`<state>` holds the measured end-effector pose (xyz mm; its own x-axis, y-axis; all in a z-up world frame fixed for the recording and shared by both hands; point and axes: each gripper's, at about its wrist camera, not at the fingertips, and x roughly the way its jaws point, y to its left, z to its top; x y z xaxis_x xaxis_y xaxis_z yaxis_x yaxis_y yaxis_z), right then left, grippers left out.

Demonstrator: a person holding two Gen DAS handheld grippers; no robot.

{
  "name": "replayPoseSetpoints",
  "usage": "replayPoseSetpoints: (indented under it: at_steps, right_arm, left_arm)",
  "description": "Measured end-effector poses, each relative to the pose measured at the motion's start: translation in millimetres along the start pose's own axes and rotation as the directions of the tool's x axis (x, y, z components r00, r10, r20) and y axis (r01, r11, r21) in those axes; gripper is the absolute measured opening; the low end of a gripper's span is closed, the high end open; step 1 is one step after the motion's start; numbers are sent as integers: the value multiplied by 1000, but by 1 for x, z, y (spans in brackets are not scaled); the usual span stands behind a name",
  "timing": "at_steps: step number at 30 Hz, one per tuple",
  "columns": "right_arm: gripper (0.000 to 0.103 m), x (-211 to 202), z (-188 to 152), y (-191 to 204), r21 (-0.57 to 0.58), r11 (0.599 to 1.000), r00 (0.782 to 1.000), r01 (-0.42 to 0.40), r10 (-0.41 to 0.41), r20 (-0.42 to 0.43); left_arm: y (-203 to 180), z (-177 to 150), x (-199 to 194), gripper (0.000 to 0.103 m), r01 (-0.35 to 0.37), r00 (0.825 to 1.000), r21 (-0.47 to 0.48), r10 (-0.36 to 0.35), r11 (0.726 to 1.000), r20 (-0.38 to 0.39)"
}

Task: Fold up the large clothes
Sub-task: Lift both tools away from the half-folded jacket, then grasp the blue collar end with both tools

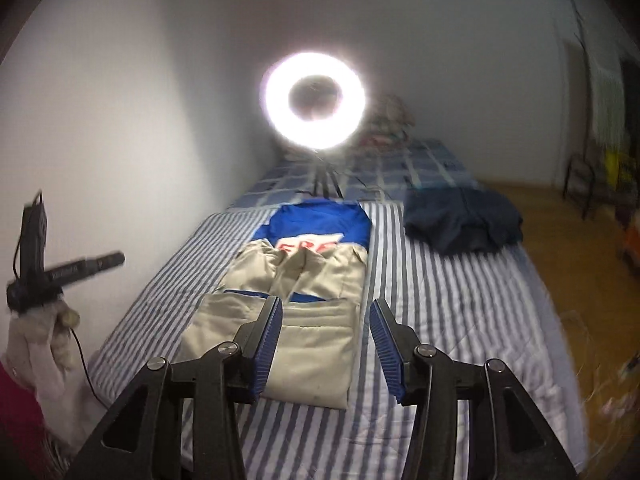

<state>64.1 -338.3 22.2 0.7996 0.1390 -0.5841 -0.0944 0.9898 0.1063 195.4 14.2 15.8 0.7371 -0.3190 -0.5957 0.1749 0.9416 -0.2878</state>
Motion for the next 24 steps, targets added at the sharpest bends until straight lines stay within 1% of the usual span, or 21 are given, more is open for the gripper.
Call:
replayPoseSetpoints:
  at_steps: [2,3,5,6,7,9,11,14,16,17,18,20,22,24]
  right_arm:
    - [49,-17,8,9,-49,999,1000,8,-7,21]
    - [49,-27,14,12,-61,998,1000,6,-4,31]
    - [49,-39,24,10,-50,999,999,-13,15,36]
    - [49,-43,31,8,-38,999,999,-21,23,37]
    - [49,-48,37,7,-32,999,999,-21,22,41]
    - [49,-47,52,2,-32,999,999,-19,21,47]
    - [49,-41,67,-5,-28,999,998,-39,40,44]
    - [49,-14,89,-18,-19,998,998,-55,55,30]
    - [49,18,102,-28,-20,998,998,-58,58,8]
    - [49,35,106,-35,-18,998,998,-61,61,-4]
    - [49,55,111,-41,-16,997,997,-69,69,-17]
    - [49,96,120,-53,-8,997,996,-78,78,-38]
    - [49,146,130,-68,9,996,994,-86,86,-61]
    - [49,188,134,-79,21,995,992,-95,97,-77]
  left_arm:
    - [-5,4,-19,32,-9,1000,16,9,1000,7]
    - [-7,6,-29,32,-3,1000,17,3,1000,13]
    - [-8,14,-41,35,20,1000,12,-20,1000,15]
    - [-9,23,-47,39,30,999,5,-30,1000,18]
    - [-9,31,-50,42,34,999,4,-34,999,22]
    - [-10,49,-47,43,35,999,25,-35,999,20]
    - [-8,68,-36,43,24,1000,39,-24,999,16]
    - [2,94,2,43,24,1000,37,-23,999,-12]
    - [9,107,32,43,26,999,31,-25,999,-36]
    - [16,117,59,43,25,998,26,-23,999,-58]
    - [20,122,78,43,24,997,24,-23,999,-72]
    - [29,133,129,43,24,994,30,-21,999,-109]
    - [35,139,171,43,14,990,45,-8,999,-139]
    - [44,147,229,43,-1,984,70,14,998,-179]
